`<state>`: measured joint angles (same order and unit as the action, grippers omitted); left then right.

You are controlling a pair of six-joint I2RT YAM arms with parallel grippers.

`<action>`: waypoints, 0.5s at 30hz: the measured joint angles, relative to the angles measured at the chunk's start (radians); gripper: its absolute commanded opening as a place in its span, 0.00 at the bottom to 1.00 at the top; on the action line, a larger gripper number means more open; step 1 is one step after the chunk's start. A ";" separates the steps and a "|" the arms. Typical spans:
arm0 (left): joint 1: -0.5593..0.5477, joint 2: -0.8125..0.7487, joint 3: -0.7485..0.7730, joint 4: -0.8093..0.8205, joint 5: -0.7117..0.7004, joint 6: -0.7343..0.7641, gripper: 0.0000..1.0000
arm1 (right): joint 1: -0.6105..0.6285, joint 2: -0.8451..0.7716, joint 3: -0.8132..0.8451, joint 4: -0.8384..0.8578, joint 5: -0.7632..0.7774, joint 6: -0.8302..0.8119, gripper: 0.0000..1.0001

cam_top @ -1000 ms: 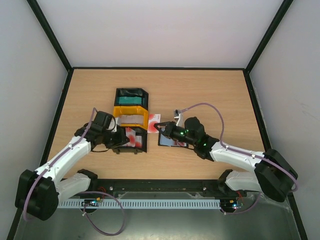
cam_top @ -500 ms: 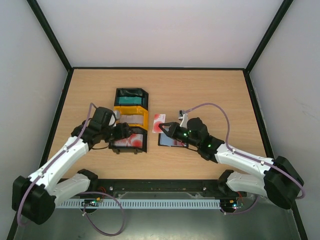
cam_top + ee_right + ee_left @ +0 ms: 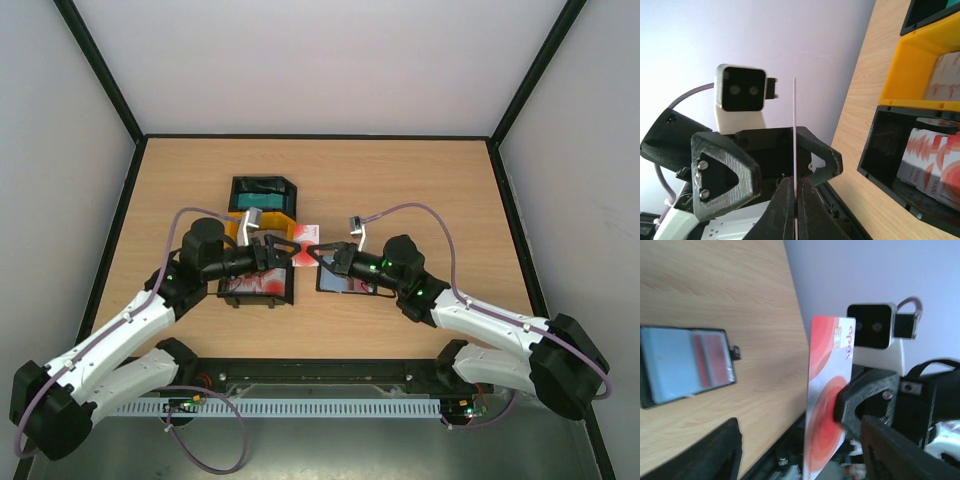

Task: Put the credit cards into the card holder
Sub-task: Insert the credit card into the card holder.

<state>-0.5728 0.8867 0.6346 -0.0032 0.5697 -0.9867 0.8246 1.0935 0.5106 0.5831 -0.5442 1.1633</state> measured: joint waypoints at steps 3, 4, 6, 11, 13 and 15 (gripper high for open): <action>-0.016 0.021 -0.002 0.048 0.014 -0.032 0.42 | 0.000 0.000 -0.006 0.033 -0.016 0.017 0.02; -0.019 0.027 -0.002 0.060 0.016 -0.041 0.36 | 0.000 -0.001 -0.011 0.042 -0.020 0.024 0.02; -0.026 0.038 -0.003 0.080 0.020 -0.050 0.28 | 0.000 -0.005 -0.021 0.051 -0.021 0.031 0.02; -0.036 0.079 -0.003 0.080 -0.003 -0.032 0.59 | -0.001 -0.052 -0.032 -0.029 0.038 0.013 0.02; -0.045 0.109 0.003 0.053 -0.028 -0.004 0.67 | -0.010 -0.076 -0.032 -0.110 0.084 -0.015 0.02; -0.067 0.158 0.016 0.013 -0.068 0.023 0.68 | -0.034 -0.095 -0.038 -0.194 0.124 -0.047 0.02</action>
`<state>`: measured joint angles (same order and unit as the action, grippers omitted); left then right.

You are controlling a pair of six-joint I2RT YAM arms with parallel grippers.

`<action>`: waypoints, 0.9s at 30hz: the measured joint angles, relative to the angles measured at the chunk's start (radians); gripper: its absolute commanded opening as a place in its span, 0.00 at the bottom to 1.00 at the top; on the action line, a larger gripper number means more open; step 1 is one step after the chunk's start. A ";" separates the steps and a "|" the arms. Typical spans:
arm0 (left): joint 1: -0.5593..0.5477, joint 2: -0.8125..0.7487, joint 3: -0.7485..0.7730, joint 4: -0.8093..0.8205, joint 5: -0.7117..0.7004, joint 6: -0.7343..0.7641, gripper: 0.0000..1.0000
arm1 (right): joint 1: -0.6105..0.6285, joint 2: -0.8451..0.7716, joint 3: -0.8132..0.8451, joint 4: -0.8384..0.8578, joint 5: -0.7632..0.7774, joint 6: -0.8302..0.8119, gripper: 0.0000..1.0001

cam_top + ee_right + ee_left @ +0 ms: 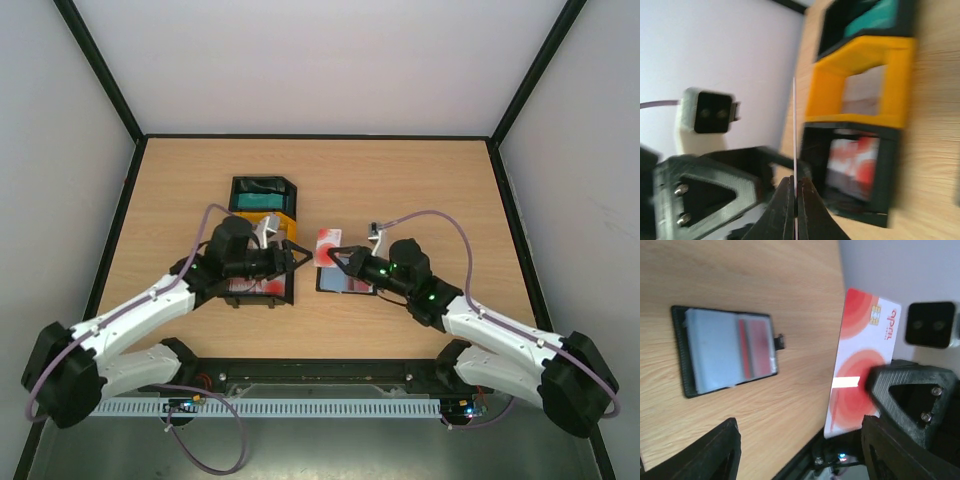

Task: Put the credit cards into the card holder
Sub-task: Insert the credit card into the card holder.

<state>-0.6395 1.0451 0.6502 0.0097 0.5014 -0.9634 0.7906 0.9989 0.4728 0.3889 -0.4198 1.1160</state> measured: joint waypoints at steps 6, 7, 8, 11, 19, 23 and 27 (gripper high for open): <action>-0.116 0.195 0.075 -0.091 -0.135 0.081 0.58 | -0.145 -0.050 -0.097 -0.191 0.054 -0.093 0.02; -0.131 0.224 0.087 -0.097 -0.154 0.089 0.55 | -0.165 -0.049 -0.109 -0.211 0.053 -0.106 0.02; -0.149 0.260 0.104 -0.107 -0.180 0.101 0.53 | -0.194 -0.046 -0.127 -0.233 0.048 -0.122 0.02; -0.192 0.375 0.158 -0.126 -0.248 0.135 0.50 | -0.244 -0.025 -0.159 -0.251 0.022 -0.151 0.02; -0.231 0.591 0.249 -0.178 -0.366 0.175 0.40 | -0.270 0.135 -0.174 -0.191 -0.058 -0.212 0.02; -0.233 0.650 0.277 -0.197 -0.398 0.183 0.38 | -0.272 0.216 -0.174 -0.124 -0.082 -0.220 0.02; -0.233 0.675 0.286 -0.214 -0.421 0.190 0.30 | -0.273 0.266 -0.179 -0.064 -0.100 -0.222 0.02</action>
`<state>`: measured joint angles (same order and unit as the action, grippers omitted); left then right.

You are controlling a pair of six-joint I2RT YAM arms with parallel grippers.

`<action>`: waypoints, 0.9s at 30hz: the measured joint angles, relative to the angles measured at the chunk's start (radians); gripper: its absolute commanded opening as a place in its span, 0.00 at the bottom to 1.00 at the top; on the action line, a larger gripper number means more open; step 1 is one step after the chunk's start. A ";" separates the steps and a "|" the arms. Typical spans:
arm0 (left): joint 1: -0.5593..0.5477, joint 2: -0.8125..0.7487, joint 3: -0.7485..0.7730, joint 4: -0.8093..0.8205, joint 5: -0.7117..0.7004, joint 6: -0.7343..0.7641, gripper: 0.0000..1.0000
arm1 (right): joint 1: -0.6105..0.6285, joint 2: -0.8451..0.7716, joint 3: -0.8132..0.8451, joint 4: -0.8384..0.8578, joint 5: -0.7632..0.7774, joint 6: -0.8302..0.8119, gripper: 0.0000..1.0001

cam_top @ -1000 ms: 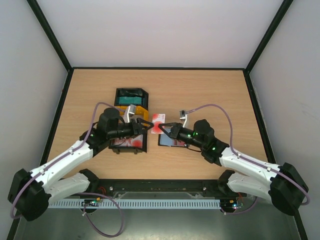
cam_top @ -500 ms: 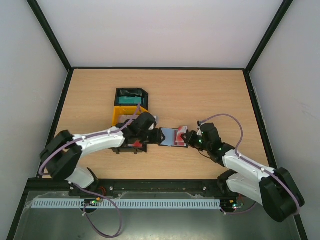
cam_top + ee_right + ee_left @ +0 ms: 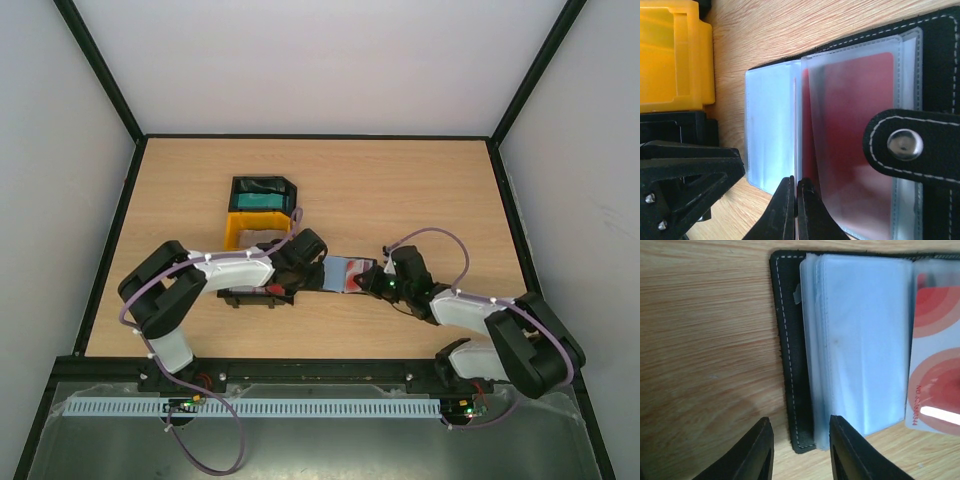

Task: Put the credit cards into the card holder
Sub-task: Insert the credit card into the card holder.

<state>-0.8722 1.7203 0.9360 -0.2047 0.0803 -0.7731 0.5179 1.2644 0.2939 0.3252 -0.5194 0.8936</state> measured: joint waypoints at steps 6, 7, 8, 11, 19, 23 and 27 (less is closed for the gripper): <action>0.000 0.028 0.005 -0.006 -0.011 0.005 0.26 | -0.001 0.069 -0.011 0.083 -0.014 0.003 0.02; 0.000 0.029 0.006 -0.006 -0.012 0.005 0.26 | -0.001 0.074 -0.011 0.090 -0.015 0.003 0.02; 0.000 0.029 0.007 -0.006 -0.014 0.005 0.26 | -0.001 0.080 -0.011 0.098 -0.017 0.003 0.02; 0.000 0.029 0.007 -0.008 -0.016 0.006 0.26 | -0.001 0.107 -0.011 0.129 -0.024 0.003 0.02; 0.000 0.030 0.008 -0.010 -0.022 0.013 0.24 | -0.008 0.156 0.004 0.167 -0.051 -0.013 0.02; 0.000 0.030 0.008 -0.013 -0.033 0.021 0.22 | -0.010 0.171 0.024 0.167 -0.068 -0.015 0.02; 0.000 0.030 0.008 -0.015 -0.037 0.029 0.20 | -0.013 0.207 0.037 0.190 -0.082 -0.006 0.02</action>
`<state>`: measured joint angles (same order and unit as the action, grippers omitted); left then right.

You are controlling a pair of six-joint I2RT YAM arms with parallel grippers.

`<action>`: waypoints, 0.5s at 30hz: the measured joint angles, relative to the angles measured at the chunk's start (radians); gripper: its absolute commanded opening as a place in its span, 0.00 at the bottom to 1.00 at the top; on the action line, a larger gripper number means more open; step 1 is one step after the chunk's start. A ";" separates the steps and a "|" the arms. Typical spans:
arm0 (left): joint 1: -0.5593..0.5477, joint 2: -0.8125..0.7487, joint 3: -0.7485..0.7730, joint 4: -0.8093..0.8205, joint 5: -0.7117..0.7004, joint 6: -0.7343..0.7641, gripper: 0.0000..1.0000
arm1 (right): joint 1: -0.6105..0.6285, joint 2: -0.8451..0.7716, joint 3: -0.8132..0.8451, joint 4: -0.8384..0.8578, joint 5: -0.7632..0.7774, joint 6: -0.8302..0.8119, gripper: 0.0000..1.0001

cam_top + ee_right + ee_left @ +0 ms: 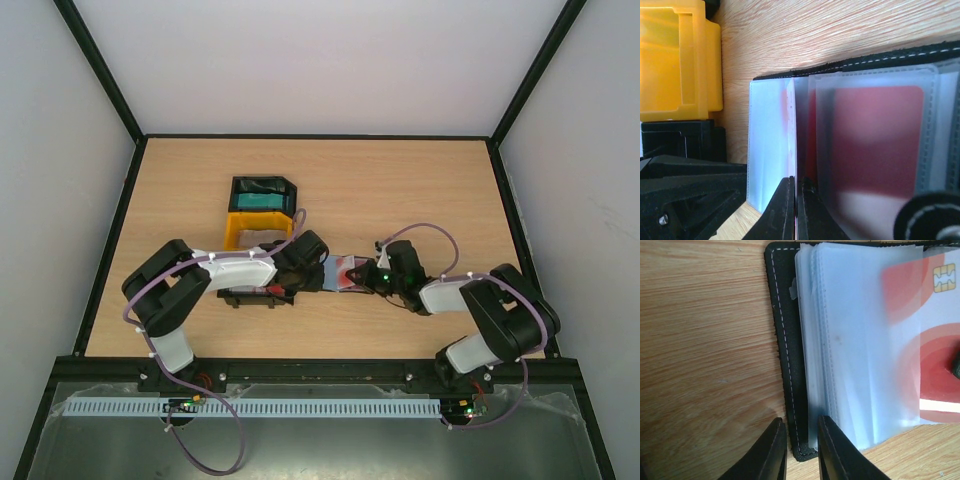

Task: Put the credit cards into the card holder
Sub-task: Insert the credit card into the card holder.

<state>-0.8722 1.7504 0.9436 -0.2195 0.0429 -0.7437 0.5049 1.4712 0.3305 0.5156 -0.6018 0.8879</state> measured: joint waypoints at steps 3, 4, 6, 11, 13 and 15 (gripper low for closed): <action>0.000 0.000 0.000 0.000 -0.001 0.003 0.20 | -0.001 0.033 0.003 0.042 -0.009 0.022 0.02; 0.000 0.000 0.000 0.000 -0.002 0.004 0.20 | -0.001 0.045 0.003 0.060 -0.013 0.031 0.02; 0.000 0.000 0.000 0.000 -0.002 0.004 0.20 | -0.001 0.066 0.003 0.097 -0.019 0.049 0.02; 0.000 0.000 0.000 0.000 -0.002 0.004 0.20 | -0.001 0.097 0.001 0.152 -0.028 0.080 0.02; 0.000 0.000 0.000 0.000 -0.001 0.004 0.20 | -0.001 0.105 0.000 0.166 -0.033 0.085 0.02; 0.000 0.000 0.000 0.000 -0.001 0.004 0.20 | -0.001 0.110 -0.001 0.175 -0.038 0.089 0.02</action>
<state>-0.8722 1.7504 0.9432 -0.2195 0.0422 -0.7395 0.5041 1.5814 0.3298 0.6910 -0.6399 0.9768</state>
